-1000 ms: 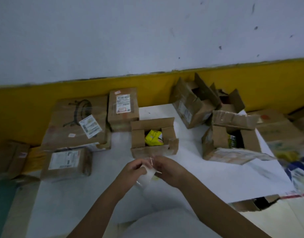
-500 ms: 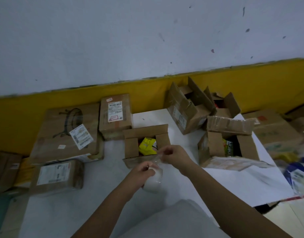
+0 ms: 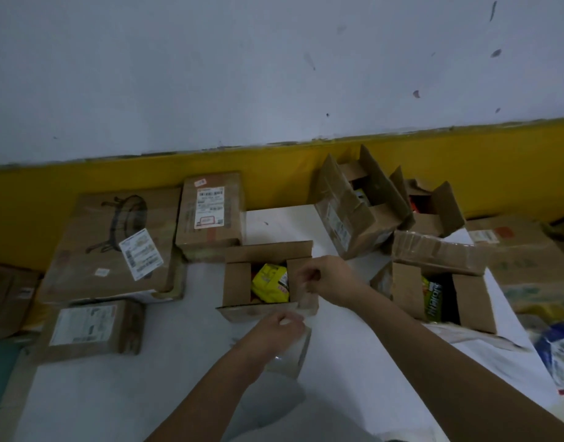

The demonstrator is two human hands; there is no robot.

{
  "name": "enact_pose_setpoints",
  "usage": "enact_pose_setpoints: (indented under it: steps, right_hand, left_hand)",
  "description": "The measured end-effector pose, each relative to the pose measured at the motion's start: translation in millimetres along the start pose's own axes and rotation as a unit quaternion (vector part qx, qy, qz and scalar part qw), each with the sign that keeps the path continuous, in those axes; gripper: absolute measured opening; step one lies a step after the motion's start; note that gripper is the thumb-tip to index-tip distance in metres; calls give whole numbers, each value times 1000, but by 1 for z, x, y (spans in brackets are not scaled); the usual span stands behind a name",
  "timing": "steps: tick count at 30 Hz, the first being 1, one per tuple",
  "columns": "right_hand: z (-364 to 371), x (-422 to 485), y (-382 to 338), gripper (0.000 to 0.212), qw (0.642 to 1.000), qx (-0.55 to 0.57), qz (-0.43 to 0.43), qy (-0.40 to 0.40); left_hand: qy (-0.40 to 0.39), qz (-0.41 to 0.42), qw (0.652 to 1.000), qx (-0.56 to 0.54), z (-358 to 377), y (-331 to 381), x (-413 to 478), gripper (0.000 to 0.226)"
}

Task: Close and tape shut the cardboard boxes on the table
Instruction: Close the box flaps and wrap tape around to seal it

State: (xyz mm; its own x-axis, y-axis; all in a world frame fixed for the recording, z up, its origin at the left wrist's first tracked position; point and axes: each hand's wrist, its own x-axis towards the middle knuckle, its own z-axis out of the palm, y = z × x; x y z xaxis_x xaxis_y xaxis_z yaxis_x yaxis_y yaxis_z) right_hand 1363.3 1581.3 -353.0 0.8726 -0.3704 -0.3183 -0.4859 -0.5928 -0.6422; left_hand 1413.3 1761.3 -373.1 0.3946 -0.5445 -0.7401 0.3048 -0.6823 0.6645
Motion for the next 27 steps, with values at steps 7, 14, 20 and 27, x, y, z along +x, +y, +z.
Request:
enact_pose_setpoints:
  steps: [7,14,20,27]
  right_hand:
    - [2,24,-6,34,968,-157,6,-193]
    - [17,18,9,48,941,-83,79,-319]
    - [36,-2,21,47,946,-105,58,-301]
    - [44,-9,19,36,942,-138,83,-294]
  left_hand:
    - [-35,-92,988,-117,30,-8,9,31]
    - [-92,-126,908,-390,33,-31,2,83]
    - [-124,-148,860,-473,30,-29,5,28]
    - [-137,-178,885,-408,19,-28,21,53]
